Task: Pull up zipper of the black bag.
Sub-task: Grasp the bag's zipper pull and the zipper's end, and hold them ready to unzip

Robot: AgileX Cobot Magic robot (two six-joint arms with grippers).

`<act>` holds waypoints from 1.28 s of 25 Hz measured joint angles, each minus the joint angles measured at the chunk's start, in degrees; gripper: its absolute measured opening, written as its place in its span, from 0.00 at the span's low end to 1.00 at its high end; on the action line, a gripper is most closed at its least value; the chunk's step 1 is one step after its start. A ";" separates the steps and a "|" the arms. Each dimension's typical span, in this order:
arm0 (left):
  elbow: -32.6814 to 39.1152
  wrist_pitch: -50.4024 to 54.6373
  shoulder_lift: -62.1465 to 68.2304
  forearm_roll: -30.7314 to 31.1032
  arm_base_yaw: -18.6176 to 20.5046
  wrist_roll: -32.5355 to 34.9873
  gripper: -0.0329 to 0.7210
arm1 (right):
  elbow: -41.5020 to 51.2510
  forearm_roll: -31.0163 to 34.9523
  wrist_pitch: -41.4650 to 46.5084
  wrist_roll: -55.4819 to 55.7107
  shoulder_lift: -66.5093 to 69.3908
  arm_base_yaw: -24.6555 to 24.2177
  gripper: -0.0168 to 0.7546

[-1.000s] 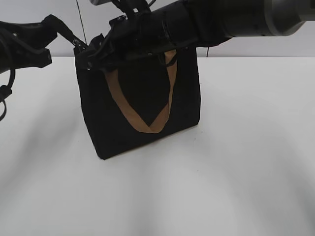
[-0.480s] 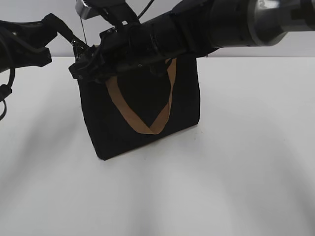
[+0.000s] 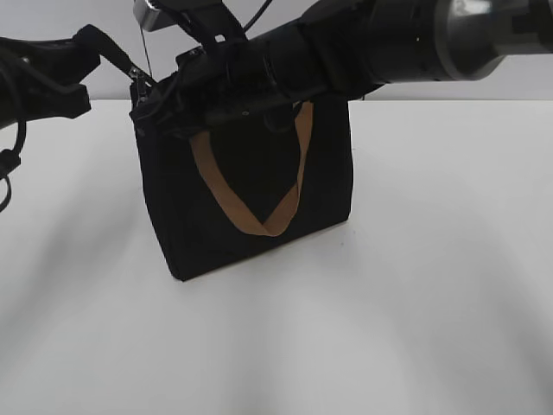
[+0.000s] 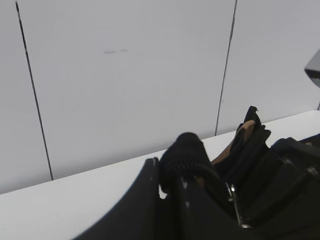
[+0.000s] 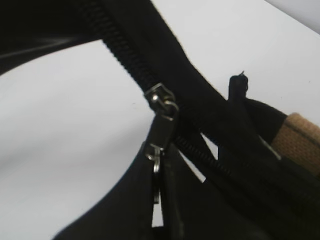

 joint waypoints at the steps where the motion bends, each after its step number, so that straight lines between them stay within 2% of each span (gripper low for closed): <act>1: 0.00 0.27 0.00 0.00 0.00 0.00 0.08 | 0.00 -0.15 0.00 0.13 -0.12 0.00 0.00; 6: 0.00 8.11 0.00 0.00 0.00 0.00 0.08 | 0.00 -2.51 3.17 3.65 -2.43 -0.48 0.00; 12: 0.00 17.99 0.00 0.00 0.00 0.00 0.08 | 0.00 -4.80 9.34 8.65 -5.43 -3.88 0.00; 17: -0.05 20.28 0.00 0.29 -0.10 0.00 0.08 | 0.00 -7.86 12.65 12.48 -5.43 -6.60 0.00; 23: -0.05 23.83 0.00 0.35 -0.10 0.00 0.08 | 0.00 -14.68 13.48 15.59 -5.43 -9.71 0.00; 32: -0.05 26.84 0.00 -1.60 3.02 0.00 0.08 | 0.00 -20.70 11.53 15.79 -5.43 -15.56 0.00</act>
